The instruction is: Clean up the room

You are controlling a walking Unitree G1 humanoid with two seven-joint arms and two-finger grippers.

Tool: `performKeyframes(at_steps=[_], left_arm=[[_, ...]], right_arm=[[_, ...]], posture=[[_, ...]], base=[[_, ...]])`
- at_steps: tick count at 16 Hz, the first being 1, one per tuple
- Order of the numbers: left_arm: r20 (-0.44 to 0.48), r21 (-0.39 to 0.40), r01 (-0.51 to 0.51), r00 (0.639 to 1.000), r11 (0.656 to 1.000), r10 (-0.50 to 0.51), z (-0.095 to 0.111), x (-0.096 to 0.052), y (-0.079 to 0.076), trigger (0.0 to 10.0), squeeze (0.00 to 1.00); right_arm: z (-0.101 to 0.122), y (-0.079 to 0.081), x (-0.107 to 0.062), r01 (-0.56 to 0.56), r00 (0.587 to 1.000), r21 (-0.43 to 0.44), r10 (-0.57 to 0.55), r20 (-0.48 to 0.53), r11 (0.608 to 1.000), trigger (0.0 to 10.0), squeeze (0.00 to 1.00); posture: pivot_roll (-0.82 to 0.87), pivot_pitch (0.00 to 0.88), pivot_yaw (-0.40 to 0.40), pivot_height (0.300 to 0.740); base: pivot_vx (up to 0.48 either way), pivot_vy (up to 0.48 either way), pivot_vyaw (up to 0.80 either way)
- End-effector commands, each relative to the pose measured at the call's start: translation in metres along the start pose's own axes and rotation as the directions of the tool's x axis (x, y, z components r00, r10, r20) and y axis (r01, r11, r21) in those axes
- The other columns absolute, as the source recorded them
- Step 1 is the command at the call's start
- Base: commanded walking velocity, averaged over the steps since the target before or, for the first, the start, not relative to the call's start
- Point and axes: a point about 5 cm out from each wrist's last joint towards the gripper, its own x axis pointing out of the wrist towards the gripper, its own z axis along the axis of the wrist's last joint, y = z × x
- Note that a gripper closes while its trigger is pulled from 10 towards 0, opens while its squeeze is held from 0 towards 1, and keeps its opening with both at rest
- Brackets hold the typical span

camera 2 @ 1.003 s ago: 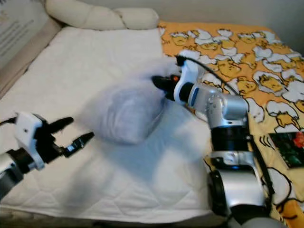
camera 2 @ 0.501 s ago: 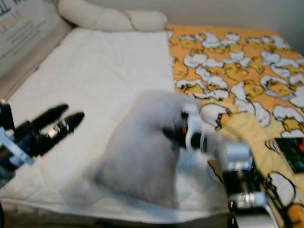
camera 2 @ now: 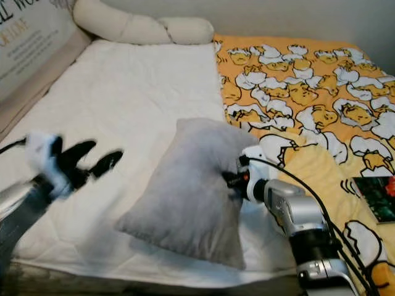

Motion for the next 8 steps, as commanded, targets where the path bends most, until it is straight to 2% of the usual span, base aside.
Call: performKeyframes(at_steps=[1, 2, 3, 4, 6, 8], left_arm=[[-0.043, -0.026, -0.008, 0.999, 1.000, 0.006, -0.008, 0.014, 0.007, 10.0, 0.65], [-0.058, -0.072, 0.003, 0.998, 0.997, -0.008, -0.013, 0.026, 0.012, 10.0, 1.00], [-0.066, -0.085, 0.017, 0.998, 0.996, -0.023, -0.016, 0.035, 0.014, 10.0, 1.00], [-0.074, -0.161, 0.036, 0.996, 0.986, -0.048, -0.026, 0.051, 0.017, 10.0, 1.00], [-0.111, -0.185, 0.057, 0.991, 0.981, -0.079, -0.044, 0.063, 0.018, 10.0, 1.00], [-0.102, -0.264, 0.069, 0.990, 0.962, -0.099, -0.055, 0.074, 0.017, 10.0, 1.00]], right_arm=[[0.001, -0.004, -0.002, 0.034, 0.999, 0.014, -0.035, 0.024, 0.999, 10.0, 1.00], [0.002, -0.004, -0.003, 0.056, 0.997, 0.029, -0.057, 0.046, 0.998, 10.0, 1.00], [0.002, -0.004, -0.005, 0.072, 0.995, 0.040, -0.074, 0.065, 0.997, 10.0, 1.00], [0.003, -0.004, -0.010, 0.083, 0.990, 0.063, -0.090, 0.106, 0.995, 10.0, 1.00], [0.001, -0.008, -0.017, 0.098, 0.982, 0.147, -0.120, 0.145, 0.984, 10.0, 1.00], [-0.006, -0.015, -0.026, 0.131, 0.970, 0.223, -0.171, 0.171, 0.966, 10.0, 1.00]], posture=[[-0.03, 0.000, 0.005, 0.740], [-0.04, 0.000, 0.008, 0.740], [-0.05, 0.000, 0.010, 0.740], [-0.05, 0.000, 0.017, 0.740], [-0.07, 0.000, 0.026, 0.740], [-0.09, 0.000, 0.025, 0.740]], base=[[0.000, 0.000, 0.00], [0.000, 0.000, 0.00], [0.000, 0.000, 0.00], [0.000, 0.000, 0.00], [0.000, 0.000, 0.00], [0.000, 0.000, 0.00]])
